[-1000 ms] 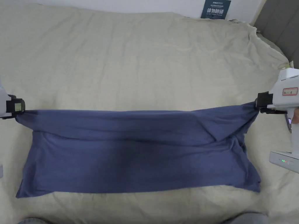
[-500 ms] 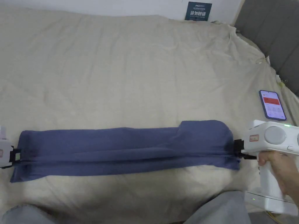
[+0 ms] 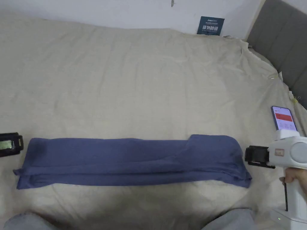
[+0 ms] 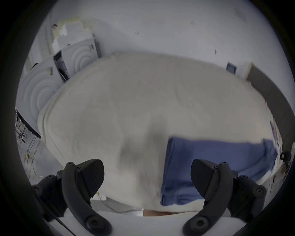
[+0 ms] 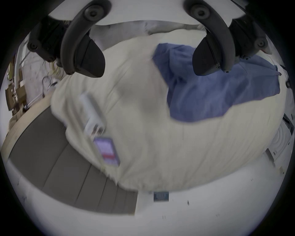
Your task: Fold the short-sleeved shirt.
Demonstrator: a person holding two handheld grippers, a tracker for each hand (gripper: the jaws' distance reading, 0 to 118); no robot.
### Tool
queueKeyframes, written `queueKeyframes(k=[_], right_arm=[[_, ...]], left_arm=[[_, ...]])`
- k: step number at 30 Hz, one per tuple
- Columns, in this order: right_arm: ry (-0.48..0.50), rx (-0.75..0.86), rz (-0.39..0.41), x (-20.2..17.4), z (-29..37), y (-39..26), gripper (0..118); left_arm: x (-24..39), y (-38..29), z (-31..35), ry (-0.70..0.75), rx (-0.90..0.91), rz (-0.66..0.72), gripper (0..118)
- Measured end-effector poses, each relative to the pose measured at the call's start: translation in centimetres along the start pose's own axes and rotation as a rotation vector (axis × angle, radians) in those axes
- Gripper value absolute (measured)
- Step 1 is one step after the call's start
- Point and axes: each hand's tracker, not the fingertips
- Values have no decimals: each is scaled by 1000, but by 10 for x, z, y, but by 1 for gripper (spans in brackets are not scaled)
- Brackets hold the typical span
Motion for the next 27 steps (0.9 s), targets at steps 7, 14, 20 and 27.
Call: queueKeyframes(k=[7,14,20,27], right_arm=[[71,543,-36,-17,107,30,112],[162,769,-45,-60,139,8,117],[229,754,-29,-87,132,-15,14],[233,709,-25,-94,118,-23,0]], left_arm=[[32,42,78,-220,273,116,113],[98,13,107,-129,695,-7,86],[130,-17,100,-174,684,-82,0],[134,-35,95,-207,632,-137,0]])
